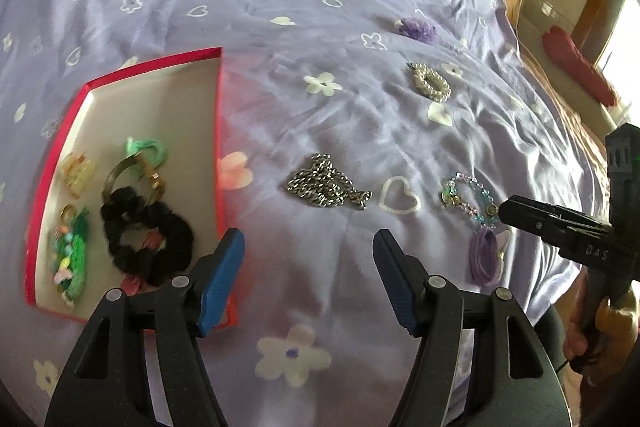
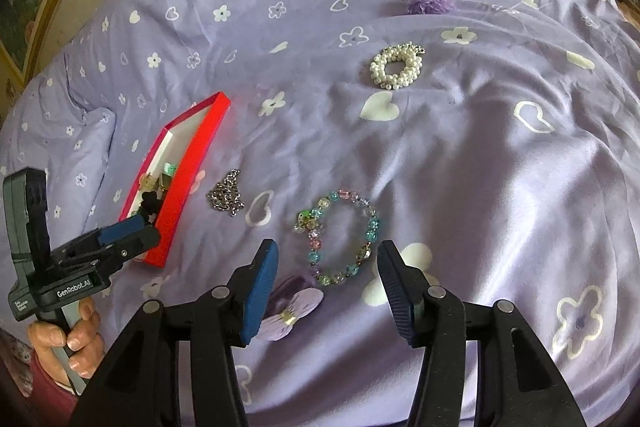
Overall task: Organize jewelry
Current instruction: 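Move both grippers back to the silver chain and crystal bracelet, then grasp the silver chain with the left gripper while the right gripper grasps the crystal bead bracelet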
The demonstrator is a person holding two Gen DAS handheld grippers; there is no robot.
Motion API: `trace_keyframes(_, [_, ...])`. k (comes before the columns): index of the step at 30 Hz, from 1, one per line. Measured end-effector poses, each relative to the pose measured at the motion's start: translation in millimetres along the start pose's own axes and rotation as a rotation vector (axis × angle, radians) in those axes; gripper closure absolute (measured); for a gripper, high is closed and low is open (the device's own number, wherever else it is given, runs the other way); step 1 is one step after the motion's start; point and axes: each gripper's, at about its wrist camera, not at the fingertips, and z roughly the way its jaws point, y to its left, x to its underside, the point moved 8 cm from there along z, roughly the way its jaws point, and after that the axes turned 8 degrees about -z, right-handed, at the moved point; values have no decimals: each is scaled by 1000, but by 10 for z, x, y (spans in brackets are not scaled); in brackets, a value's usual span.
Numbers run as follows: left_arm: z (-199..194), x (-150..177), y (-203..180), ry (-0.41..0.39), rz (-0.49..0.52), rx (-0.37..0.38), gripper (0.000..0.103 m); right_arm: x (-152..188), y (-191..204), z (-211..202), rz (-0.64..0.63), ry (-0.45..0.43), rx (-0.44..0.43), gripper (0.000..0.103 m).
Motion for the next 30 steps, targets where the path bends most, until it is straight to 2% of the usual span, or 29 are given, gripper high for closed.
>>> trace_keyframes(7, [275, -122, -107, 45, 38, 3, 31, -12, -34, 154, -30, 40, 18, 44])
trace_keyframes(14, [591, -222, -183, 82, 100, -38, 31, -48, 13, 336, -100, 88, 37, 37])
trace_keyframes(17, [708, -219, -153, 103, 120, -68, 31, -54, 26, 391, -123, 96, 46, 37])
trace_keyframes(19, [773, -202, -128, 121, 116, -62, 32, -54, 30, 414, -135, 99, 53, 38])
trace_keyframes(21, [796, -205, -128, 122, 115, -43, 37, -56, 29, 432, -147, 99, 70, 40])
trace_keyframes(23, [805, -206, -145, 122, 122, -27, 47, -63, 33, 452, -159, 99, 88, 44])
trace_keyframes(24, [806, -206, -162, 122, 129, -18, 50, -71, 33, 462, -165, 100, 100, 49])
trace_keyframes(26, [811, -216, -204, 124, 140, 1, 68, -81, 22, 475, -172, 99, 121, 56])
trace_keyframes(27, [812, -215, -229, 125, 149, 13, 72, -86, 19, 480, -173, 99, 124, 60])
trace_keyframes(28, [810, -210, -248, 126, 154, 19, 80, -90, 13, 481, -173, 97, 130, 65])
trace_keyframes(29, [807, -203, -265, 128, 159, 32, 85, -94, 0, 480, -171, 94, 135, 68])
trace_keyframes(30, [804, -203, -275, 126, 162, 37, 85, -96, -19, 479, -167, 91, 138, 76])
